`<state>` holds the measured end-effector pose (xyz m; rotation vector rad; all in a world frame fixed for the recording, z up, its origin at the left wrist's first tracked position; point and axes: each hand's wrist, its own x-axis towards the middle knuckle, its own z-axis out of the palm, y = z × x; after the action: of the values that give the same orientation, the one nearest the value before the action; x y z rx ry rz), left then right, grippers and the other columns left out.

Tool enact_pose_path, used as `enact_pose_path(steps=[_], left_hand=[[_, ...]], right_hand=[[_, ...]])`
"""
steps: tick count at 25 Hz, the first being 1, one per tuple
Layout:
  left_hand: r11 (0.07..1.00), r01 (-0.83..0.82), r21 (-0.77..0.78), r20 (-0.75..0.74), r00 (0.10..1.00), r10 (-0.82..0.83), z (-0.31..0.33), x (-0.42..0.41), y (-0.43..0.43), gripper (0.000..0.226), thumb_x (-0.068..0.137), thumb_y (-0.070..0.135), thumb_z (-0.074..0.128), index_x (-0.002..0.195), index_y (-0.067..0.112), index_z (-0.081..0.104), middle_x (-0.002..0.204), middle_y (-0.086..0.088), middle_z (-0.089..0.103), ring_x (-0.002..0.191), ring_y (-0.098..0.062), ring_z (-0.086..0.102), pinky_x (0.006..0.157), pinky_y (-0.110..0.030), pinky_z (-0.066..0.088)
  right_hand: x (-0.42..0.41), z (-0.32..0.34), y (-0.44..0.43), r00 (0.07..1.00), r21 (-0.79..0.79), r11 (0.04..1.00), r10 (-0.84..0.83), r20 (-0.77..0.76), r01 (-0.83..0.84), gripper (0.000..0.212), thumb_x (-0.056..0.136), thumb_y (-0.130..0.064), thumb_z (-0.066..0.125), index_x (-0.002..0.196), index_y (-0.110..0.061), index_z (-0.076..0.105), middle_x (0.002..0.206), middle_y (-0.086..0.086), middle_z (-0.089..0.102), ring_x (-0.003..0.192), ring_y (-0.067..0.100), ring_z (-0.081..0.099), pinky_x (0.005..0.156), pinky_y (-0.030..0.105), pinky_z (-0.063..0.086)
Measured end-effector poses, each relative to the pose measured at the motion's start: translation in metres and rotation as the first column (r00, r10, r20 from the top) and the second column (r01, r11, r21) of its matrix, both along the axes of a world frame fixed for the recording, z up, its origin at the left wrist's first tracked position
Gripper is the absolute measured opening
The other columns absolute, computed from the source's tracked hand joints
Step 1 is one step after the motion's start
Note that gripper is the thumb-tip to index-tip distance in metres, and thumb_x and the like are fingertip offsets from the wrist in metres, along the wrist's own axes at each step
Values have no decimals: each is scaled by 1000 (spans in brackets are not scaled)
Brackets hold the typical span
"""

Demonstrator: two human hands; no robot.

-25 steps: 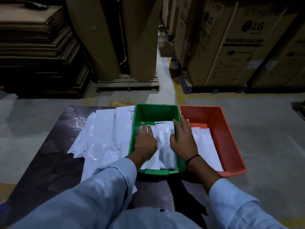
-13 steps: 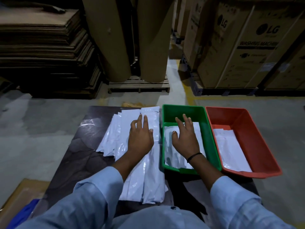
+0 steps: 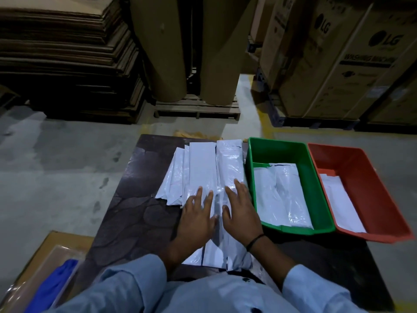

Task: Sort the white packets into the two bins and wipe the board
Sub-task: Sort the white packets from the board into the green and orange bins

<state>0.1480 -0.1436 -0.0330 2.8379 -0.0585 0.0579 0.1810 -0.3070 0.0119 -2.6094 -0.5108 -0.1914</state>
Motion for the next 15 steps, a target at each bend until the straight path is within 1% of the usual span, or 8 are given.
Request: enact_pose_path(steps=[1, 4, 6, 9, 11, 13, 15], left_hand=[[1000, 7, 6, -14, 1000, -7, -2, -1, 0, 72, 98, 59, 26, 161, 22, 23, 167, -18, 19, 145, -41, 35, 118, -53, 32], [999, 25, 40, -91, 996, -22, -13, -3, 7, 80, 94, 67, 21, 162, 28, 8, 170, -14, 2, 152, -40, 20, 122, -54, 21], [995, 50, 84, -85, 995, -43, -21, -5, 14, 82, 94, 67, 29, 162, 26, 9, 170, -14, 1, 153, -40, 20, 123, -56, 20], [990, 59, 126, -86, 995, -48, -30, -6, 28, 88, 92, 65, 46, 162, 21, 16, 170, -14, 3, 153, -38, 21, 124, -56, 17], [990, 42, 137, -93, 995, -29, -35, -9, 41, 92, 89, 63, 56, 161, 19, 19, 170, -14, 2, 154, -38, 19, 124, -55, 14], [990, 42, 134, -97, 995, -29, -38, -12, 53, 94, 88, 61, 61, 162, 18, 18, 170, -13, -1, 155, -37, 15, 124, -54, 17], [989, 77, 128, -92, 994, -65, -42, -16, 65, 93, 90, 58, 61, 162, 19, 17, 170, -12, -3, 155, -36, 14, 124, -52, 21]], right_hand=[[-4, -2, 0, 1000, -25, 1000, -1, -8, 1, 56, 91, -20, 55, 144, -7, 45, 159, 20, 28, 148, 37, 24, 116, 52, 33], [-12, -5, 3, 999, -81, 997, -13, -53, 9, 58, 90, -20, 57, 145, -7, 44, 159, 21, 26, 148, 38, 24, 117, 51, 31], [-19, -10, 5, 997, -118, 993, -21, -81, 11, 58, 90, -22, 56, 145, -8, 44, 160, 22, 25, 148, 39, 23, 117, 52, 31], [-32, -21, 8, 995, -234, 972, -50, -84, 29, 60, 88, -26, 55, 145, -11, 45, 160, 20, 24, 149, 37, 22, 115, 55, 32], [-40, -26, 10, 993, -304, 952, -75, -94, 43, 63, 85, -27, 55, 146, -13, 43, 162, 18, 20, 151, 36, 14, 115, 58, 30], [-46, -31, 12, 988, -349, 937, -87, -127, 38, 67, 83, -25, 55, 148, -14, 39, 164, 16, 14, 153, 36, 3, 114, 62, 28], [-46, -35, 14, 983, -342, 939, -97, -157, 38, 72, 80, -18, 56, 149, -13, 38, 165, 17, 8, 152, 37, -1, 113, 63, 30]])
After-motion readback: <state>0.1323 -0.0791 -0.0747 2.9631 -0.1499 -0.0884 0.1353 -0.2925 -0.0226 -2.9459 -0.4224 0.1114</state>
